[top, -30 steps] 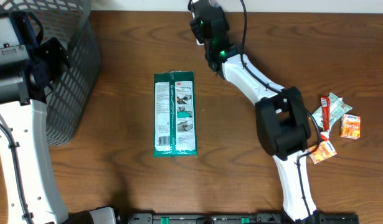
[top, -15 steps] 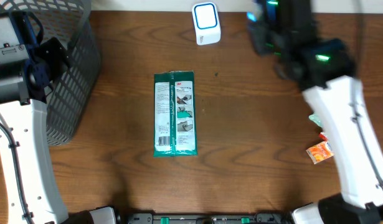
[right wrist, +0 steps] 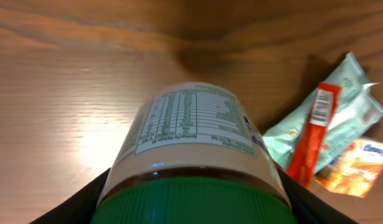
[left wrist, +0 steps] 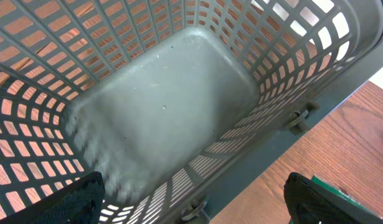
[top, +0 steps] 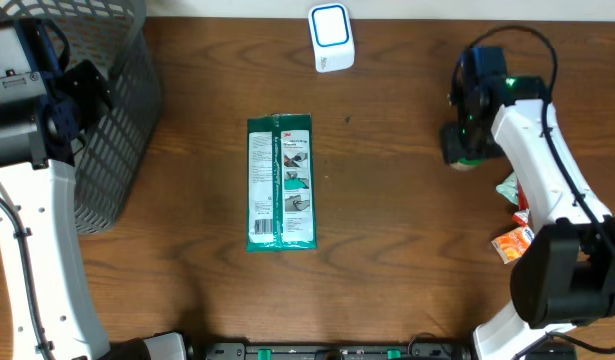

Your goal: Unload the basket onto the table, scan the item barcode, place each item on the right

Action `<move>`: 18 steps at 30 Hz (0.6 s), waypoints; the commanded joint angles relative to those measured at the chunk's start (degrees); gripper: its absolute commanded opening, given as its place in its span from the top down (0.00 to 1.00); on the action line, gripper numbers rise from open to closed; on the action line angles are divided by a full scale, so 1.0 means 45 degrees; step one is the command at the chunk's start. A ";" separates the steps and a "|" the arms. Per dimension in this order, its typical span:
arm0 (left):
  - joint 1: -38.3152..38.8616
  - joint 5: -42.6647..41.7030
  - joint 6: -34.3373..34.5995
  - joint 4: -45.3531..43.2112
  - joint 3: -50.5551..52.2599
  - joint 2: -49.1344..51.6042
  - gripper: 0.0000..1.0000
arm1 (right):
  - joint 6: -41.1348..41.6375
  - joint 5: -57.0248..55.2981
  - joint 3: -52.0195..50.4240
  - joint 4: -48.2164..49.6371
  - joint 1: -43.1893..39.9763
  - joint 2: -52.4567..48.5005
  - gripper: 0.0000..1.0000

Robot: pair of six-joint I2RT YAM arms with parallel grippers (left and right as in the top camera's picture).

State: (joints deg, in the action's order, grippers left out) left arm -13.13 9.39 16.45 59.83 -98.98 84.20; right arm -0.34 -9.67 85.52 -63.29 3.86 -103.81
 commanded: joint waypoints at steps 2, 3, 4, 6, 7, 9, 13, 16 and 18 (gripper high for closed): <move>-0.0068 0.0165 -0.0121 0.0029 -0.0078 0.0005 0.08 | 0.0257 -0.0131 -0.1443 0.1457 -0.0714 0.0112 0.75; -0.0068 0.0165 -0.0121 0.0029 -0.0078 0.0005 0.07 | 0.0257 -0.0155 -0.1739 0.1807 -0.0860 0.0112 0.76; -0.0068 0.0165 -0.0121 0.0029 -0.0078 0.0005 0.08 | 0.0257 -0.0165 -0.2006 0.2098 -0.0971 0.0112 0.76; -0.0068 0.0165 -0.0121 0.0029 -0.0078 0.0005 0.07 | 0.0253 -0.0165 -0.2535 0.2623 -0.1214 0.0112 0.75; -0.0068 0.0165 -0.0121 0.0029 -0.0078 0.0005 0.08 | 0.0253 -0.0165 -0.2754 0.2832 -0.1326 0.0112 0.75; -0.0068 0.0165 -0.0121 0.0029 -0.0078 0.0005 0.07 | 0.0257 -0.0155 -0.3109 0.3201 -0.1511 0.0112 0.44; -0.0068 0.0165 -0.0121 0.0029 -0.0078 0.0005 0.08 | 0.0112 -0.0160 -0.3099 0.3186 -0.1598 0.0170 0.01; -0.0068 0.0165 -0.0121 0.0029 -0.0078 0.0005 0.07 | 0.0117 -0.0063 -0.2618 0.2948 -0.1598 0.0291 0.01; -0.0068 0.0165 -0.0121 0.0029 -0.0078 0.0005 0.08 | 0.0117 0.0053 -0.1933 0.2463 -0.1593 0.0389 0.01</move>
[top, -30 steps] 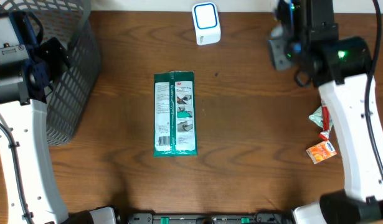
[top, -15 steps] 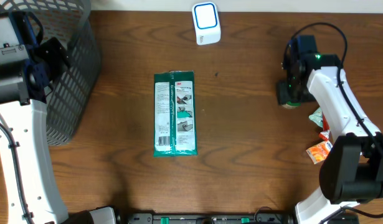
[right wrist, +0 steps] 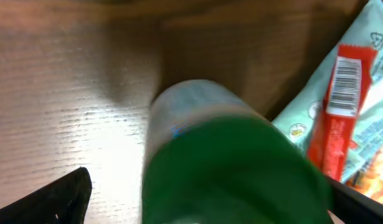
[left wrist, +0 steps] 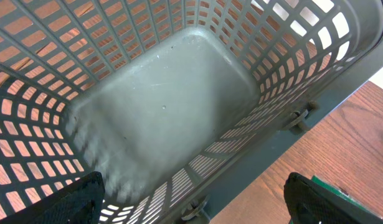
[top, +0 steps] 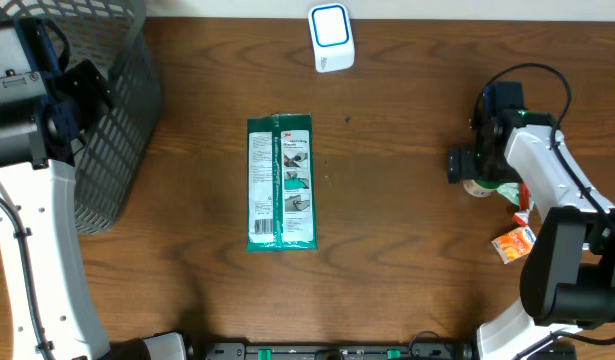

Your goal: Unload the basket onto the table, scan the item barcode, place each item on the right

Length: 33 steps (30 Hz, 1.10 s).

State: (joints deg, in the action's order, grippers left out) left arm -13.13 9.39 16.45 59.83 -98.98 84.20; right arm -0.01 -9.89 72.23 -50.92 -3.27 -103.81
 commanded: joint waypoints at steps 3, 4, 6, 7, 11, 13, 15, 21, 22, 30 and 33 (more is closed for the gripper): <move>-0.0068 0.0165 -0.0121 0.0029 -0.0078 0.0005 0.08 | 0.0073 0.1292 0.2487 -0.1350 -0.0010 0.0471 0.01; -0.0068 0.0165 -0.0121 0.0029 -0.0078 0.0005 0.07 | 0.0151 0.2370 0.3065 -0.1715 0.0015 0.0471 0.01; -0.0068 0.0165 -0.0121 0.0029 -0.0078 0.0005 0.07 | 0.0146 0.4925 0.3934 -0.2147 0.0131 0.0471 0.01; -0.0068 0.0165 -0.0121 0.0029 -0.0078 0.0005 0.08 | 0.0146 0.6188 0.4211 -0.2191 0.0233 0.0471 0.01; -0.0068 0.0165 -0.0121 0.0029 -0.0078 0.0005 0.08 | 0.0646 0.9889 0.4493 -0.1511 0.1326 0.0471 0.01; -0.0068 0.0165 -0.0121 0.0029 -0.0078 0.0005 0.08 | 0.1243 0.9656 0.4347 -0.0704 0.2438 0.0423 0.01; -0.0068 0.0165 -0.0126 0.0029 -0.0078 0.0005 0.08 | 0.1481 0.8981 0.4124 0.0311 0.3657 0.0340 0.01; -0.0068 0.0165 -0.0121 0.0029 -0.0078 0.0005 0.08 | 0.2866 0.5076 0.3551 0.3376 0.7927 -0.0670 0.01; -0.0068 0.0165 -0.0121 0.0029 -0.0078 0.0005 0.08 | 0.2861 0.4410 0.3551 0.3852 0.8670 -0.1044 0.01; -0.0068 0.0165 -0.0121 0.0029 -0.0078 0.0005 0.08 | 0.3094 0.1967 0.3551 0.4872 1.1472 -0.3730 0.01; -0.0068 0.0165 -0.0121 0.0029 -0.0078 0.0005 0.07 | 0.3099 0.1520 0.3555 0.4483 1.1638 -0.4046 0.01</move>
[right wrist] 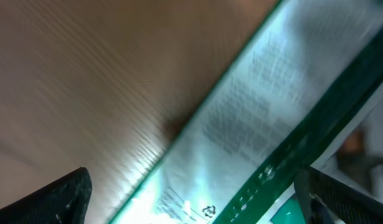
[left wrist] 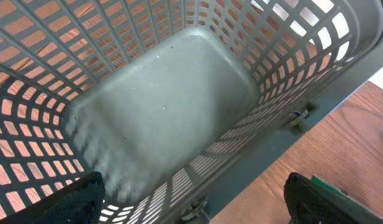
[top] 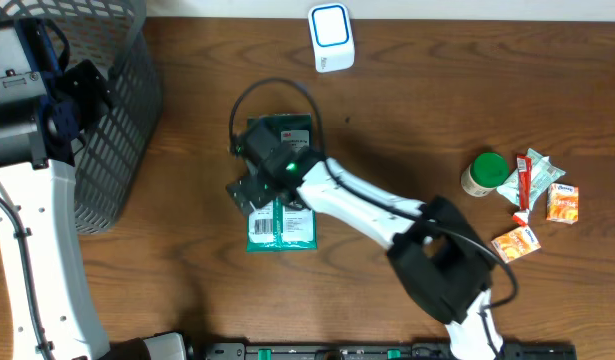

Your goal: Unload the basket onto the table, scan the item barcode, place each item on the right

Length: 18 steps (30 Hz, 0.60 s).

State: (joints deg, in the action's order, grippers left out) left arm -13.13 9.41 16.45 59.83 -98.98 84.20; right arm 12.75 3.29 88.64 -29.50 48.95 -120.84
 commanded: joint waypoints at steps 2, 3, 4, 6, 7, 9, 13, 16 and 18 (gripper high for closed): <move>-0.0068 0.0160 -0.0121 0.0029 -0.0078 0.0005 0.08 | 0.0389 -0.1773 -0.0092 -0.0806 -0.0010 -0.0219 0.01; -0.0068 0.0160 -0.0121 0.0029 -0.0078 0.0005 0.08 | 0.0597 -0.2200 -0.0092 -0.1389 -0.0117 -0.0151 0.01; -0.0068 0.0160 -0.0121 0.0029 -0.0078 0.0005 0.08 | 0.0602 -0.2327 -0.0092 -0.1826 -0.0233 -0.0146 0.01; -0.0068 0.0160 -0.0121 0.0029 -0.0078 0.0005 0.07 | 0.0714 -0.2312 -0.0097 -0.2696 -0.0486 -0.0151 0.01; -0.0068 0.0160 -0.0121 0.0029 -0.0078 0.0005 0.08 | 0.0797 -0.2331 -0.0097 -0.3084 -0.0593 -0.0151 0.01; -0.0068 0.0160 -0.0121 0.0029 -0.0078 0.0005 0.08 | 0.0782 -0.2346 -0.0097 -0.4061 -0.0986 -0.0151 0.01; -0.0068 0.0160 -0.0121 0.0029 -0.0078 0.0005 0.08 | 0.0777 -0.2327 -0.0097 -0.4532 -0.1622 -0.0151 0.01; -0.0068 0.0160 -0.0121 0.0029 -0.0078 0.0005 0.07 | 0.0777 -0.2123 -0.0092 -0.4745 -0.1962 -0.0151 0.01; -0.0068 0.0160 -0.0121 0.0029 -0.0078 0.0005 0.07 | 0.0777 -0.1817 -0.0097 -0.4833 -0.2195 -0.0151 0.01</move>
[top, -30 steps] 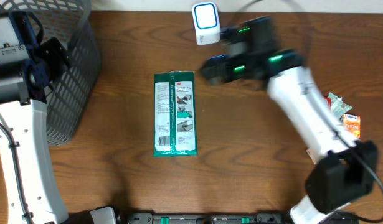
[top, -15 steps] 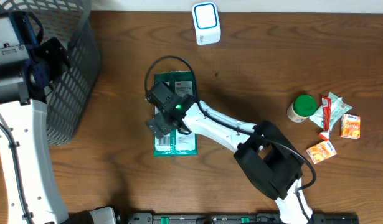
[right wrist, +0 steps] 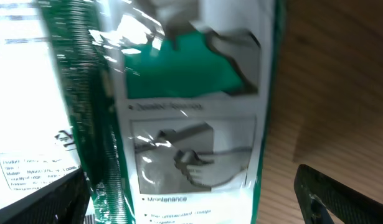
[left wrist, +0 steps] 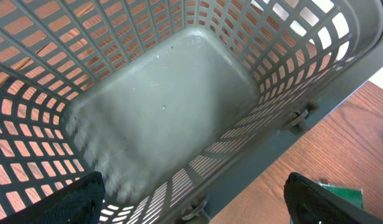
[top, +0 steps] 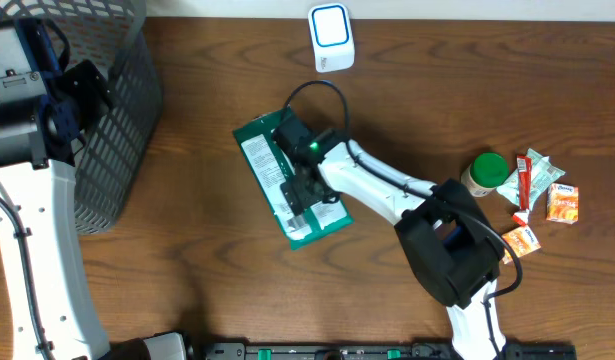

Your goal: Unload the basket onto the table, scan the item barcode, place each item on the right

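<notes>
A flat green and white packet (top: 290, 185) lies slanted on the wooden table, its printed face up; it fills the right wrist view (right wrist: 179, 106). My right gripper (top: 305, 165) hangs low over the packet's middle, open (right wrist: 191, 199), with the packet spanning the gap between its fingertips (right wrist: 344, 193). The white scanner (top: 330, 38) stands at the table's back edge. My left gripper (left wrist: 191, 205) is open above the grey mesh basket (left wrist: 160, 106), with a corner of the packet (left wrist: 340, 188) just in sight.
The basket (top: 107, 120) fills the back left corner. At the right stand a green-lidded jar (top: 484, 173) and several small snack packets (top: 537, 195). My right arm (top: 387, 195) reaches across the table's middle.
The green packet has turned from lying straight to slanting, its far end swung left. My right gripper has moved from the packet's left edge to over its middle. The left arm is unchanged.
My right gripper was shut on the green-lidded jar at the right. Then the jar stood by the snack packets with the gripper open around it. Then the gripper was at the green packet's left edge. Now it is over the packet, which lies turned.
</notes>
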Action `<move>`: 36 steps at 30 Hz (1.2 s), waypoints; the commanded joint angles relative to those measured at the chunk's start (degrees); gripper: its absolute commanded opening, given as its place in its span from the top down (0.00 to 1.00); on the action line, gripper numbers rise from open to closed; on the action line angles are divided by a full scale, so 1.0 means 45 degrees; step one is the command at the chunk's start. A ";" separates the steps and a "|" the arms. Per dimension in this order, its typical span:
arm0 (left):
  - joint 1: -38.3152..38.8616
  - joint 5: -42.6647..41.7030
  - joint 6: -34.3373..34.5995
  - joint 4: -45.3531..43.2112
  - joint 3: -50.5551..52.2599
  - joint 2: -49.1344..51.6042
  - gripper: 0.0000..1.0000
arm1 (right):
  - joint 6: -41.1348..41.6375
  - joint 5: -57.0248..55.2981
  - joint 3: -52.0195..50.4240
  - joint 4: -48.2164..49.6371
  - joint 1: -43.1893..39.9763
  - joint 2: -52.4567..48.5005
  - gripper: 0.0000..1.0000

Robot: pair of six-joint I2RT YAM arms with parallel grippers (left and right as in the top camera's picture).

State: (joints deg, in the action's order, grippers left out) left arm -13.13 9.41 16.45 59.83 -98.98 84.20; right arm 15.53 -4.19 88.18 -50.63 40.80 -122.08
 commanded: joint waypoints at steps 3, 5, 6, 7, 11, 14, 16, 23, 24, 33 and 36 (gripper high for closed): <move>-0.0068 0.0160 -0.0121 0.0029 -0.0078 0.0005 0.07 | 0.0155 0.0039 0.0005 -0.0136 -0.0602 0.0126 0.01; -0.0068 0.0160 -0.0121 0.0029 -0.0078 0.0005 0.07 | 0.0155 0.0034 0.0010 -0.0136 -0.0670 0.0126 0.01; -0.0068 0.0160 -0.0121 0.0029 -0.0078 0.0005 0.08 | 0.0155 0.0034 0.0010 -0.0131 -0.0695 0.0126 0.01; -0.0068 0.0160 -0.0121 0.0029 -0.0078 0.0005 0.08 | 0.0155 0.0034 0.0010 -0.0131 -0.0724 0.0126 0.01; -0.0068 0.0160 -0.0121 0.0029 -0.0078 0.0005 0.07 | 0.0049 0.0039 0.0005 -0.0146 -0.0763 0.0126 0.01; -0.0068 0.0160 -0.0121 0.0029 -0.0078 0.0005 0.08 | 0.0015 0.0029 0.0010 -0.0267 -0.0758 0.0126 0.01; -0.0068 0.0160 -0.0121 0.0029 -0.0078 0.0005 0.08 | 0.0015 0.0029 0.0005 -0.0306 -0.0763 0.0126 0.01; -0.0068 0.0160 -0.0121 0.0029 -0.0078 0.0005 0.08 | 0.0015 0.0029 0.0010 -0.0316 -0.0763 0.0126 0.01; -0.0068 0.0160 -0.0121 0.0029 -0.0078 0.0005 0.07 | 0.0015 0.0029 0.0010 -0.0321 -0.0763 0.0126 0.01; -0.0068 0.0160 -0.0121 0.0029 -0.0078 0.0005 0.08 | 0.0015 0.0044 0.0010 -0.0389 -0.0763 0.0126 0.01; -0.0068 0.0160 -0.0121 0.0029 -0.0078 0.0005 0.07 | 0.0019 0.0044 0.0005 -0.0374 -0.0763 0.0126 0.01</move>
State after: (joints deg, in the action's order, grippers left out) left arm -13.13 9.41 16.45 59.83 -98.98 84.20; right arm 15.51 -2.79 88.18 -51.83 37.89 -122.08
